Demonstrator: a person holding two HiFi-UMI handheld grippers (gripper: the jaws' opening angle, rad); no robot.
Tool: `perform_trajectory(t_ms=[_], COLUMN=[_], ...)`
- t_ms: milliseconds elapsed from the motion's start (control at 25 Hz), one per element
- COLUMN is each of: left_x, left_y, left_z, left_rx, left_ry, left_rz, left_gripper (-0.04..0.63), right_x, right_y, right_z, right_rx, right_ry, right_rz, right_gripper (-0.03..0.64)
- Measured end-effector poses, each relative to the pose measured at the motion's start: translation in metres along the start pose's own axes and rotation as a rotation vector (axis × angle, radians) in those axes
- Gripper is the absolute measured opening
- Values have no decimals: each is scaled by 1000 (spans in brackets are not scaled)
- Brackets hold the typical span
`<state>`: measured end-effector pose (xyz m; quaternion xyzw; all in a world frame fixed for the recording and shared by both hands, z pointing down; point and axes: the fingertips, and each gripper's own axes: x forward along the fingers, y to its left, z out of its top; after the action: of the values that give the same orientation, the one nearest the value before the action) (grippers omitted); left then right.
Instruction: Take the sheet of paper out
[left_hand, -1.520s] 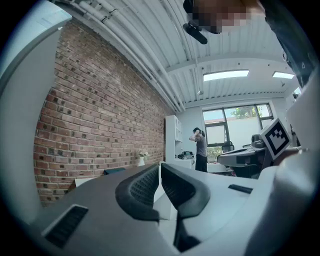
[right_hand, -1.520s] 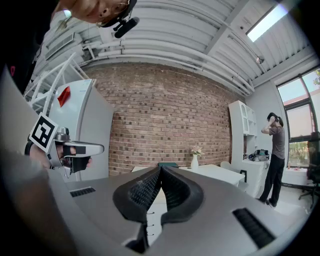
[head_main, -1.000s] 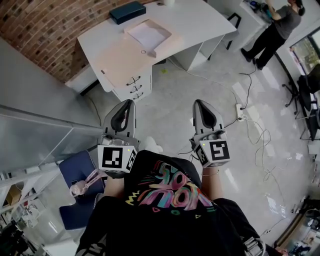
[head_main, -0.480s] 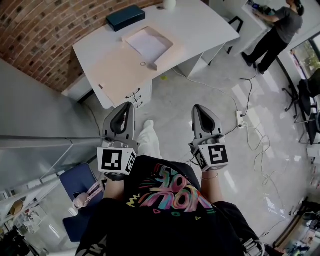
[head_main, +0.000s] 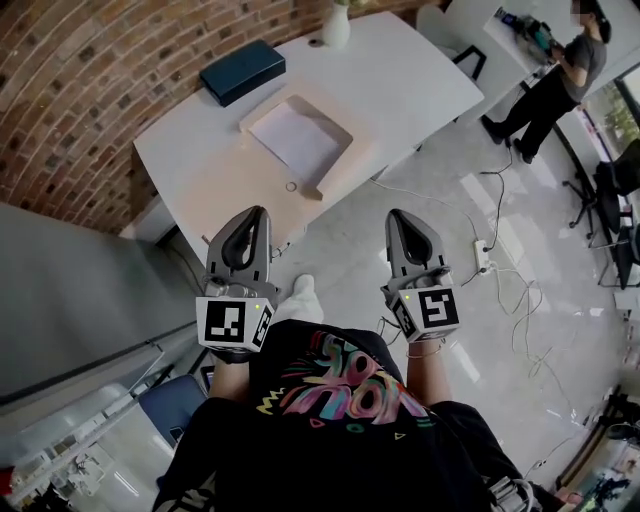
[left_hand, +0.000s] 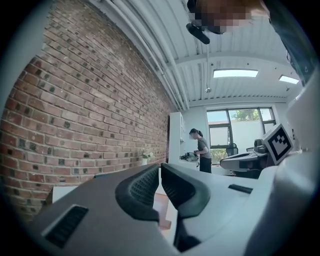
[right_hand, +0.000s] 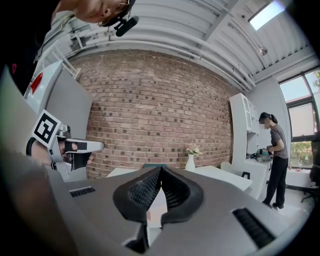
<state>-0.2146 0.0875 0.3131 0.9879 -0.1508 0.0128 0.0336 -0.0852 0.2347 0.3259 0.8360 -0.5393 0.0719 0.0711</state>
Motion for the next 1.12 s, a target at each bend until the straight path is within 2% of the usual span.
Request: perform_trajectory(t_ms=[240,640,880,1120], left_x=[40,81,107,141], left_y=[37,74,90,111], left_z=[-2,-14,-18,-27], left_rx=[-24,-57,-74,-64], left_ry=[6,21,13,28], left_rz=[-12,0,89,258], left_gripper=[34,34,34,34], right_x=[54,110,153,226], right_y=[-5,-22,-45,-72], right_z=[12,6,1,2], right_rx=[38,33,19,-2], right_ry=[-63,-26,-12,-7], right_rz=[-13,-33,37,196], right_gripper=[18,18,18,18])
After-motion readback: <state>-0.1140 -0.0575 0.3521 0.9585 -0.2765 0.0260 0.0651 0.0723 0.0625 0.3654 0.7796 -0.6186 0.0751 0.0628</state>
